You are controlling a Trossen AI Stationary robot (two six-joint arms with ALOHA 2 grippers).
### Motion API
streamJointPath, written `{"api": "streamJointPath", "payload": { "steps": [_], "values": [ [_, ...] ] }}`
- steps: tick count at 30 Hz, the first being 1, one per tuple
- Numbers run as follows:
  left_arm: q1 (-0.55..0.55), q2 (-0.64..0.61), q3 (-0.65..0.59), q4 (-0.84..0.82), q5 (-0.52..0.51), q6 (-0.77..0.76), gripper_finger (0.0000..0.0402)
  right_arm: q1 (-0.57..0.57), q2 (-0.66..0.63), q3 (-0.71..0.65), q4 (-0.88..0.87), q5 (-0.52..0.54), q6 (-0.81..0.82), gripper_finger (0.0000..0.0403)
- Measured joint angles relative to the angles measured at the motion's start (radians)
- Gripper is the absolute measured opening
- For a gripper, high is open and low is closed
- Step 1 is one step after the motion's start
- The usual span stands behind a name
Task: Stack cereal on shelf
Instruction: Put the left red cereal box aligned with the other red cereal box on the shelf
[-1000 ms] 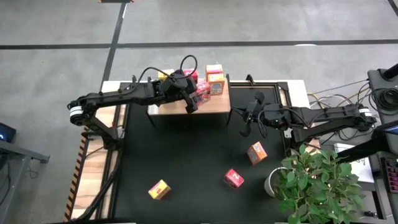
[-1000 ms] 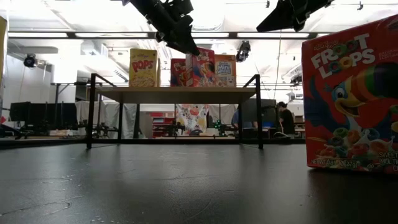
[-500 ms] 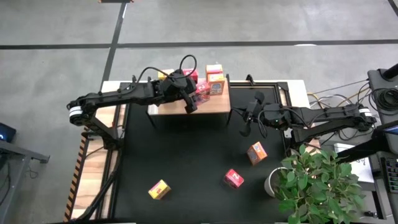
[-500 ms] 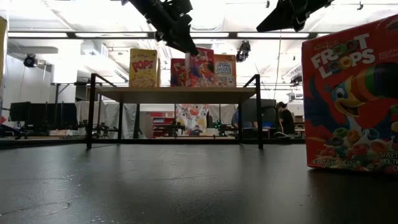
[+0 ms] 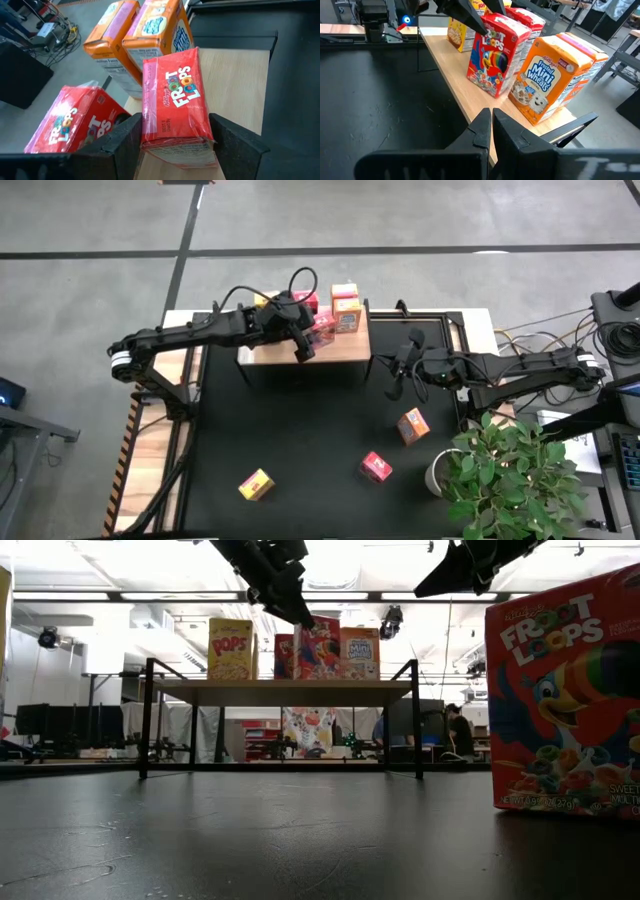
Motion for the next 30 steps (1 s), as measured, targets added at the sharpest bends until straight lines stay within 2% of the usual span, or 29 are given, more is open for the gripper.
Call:
{"api": "streamJointPath", "payload": {
  "steps": [10,18,30],
  "values": [
    [0.002,-0.031,0.052,-0.169,0.000,0.076,0.0205,0.000,0.000,-0.010,0.000,0.000,-0.002,0.0009],
    [0.013,-0.031,0.052,-0.193,-0.001,0.062,0.0206,0.000,0.000,-0.010,0.003,0.000,-0.004,0.0009],
    [0.013,-0.031,0.052,-0.203,-0.046,0.080,0.0254,0.000,0.000,-0.010,0.007,-0.001,-0.003,0.0009]
  ]
}}
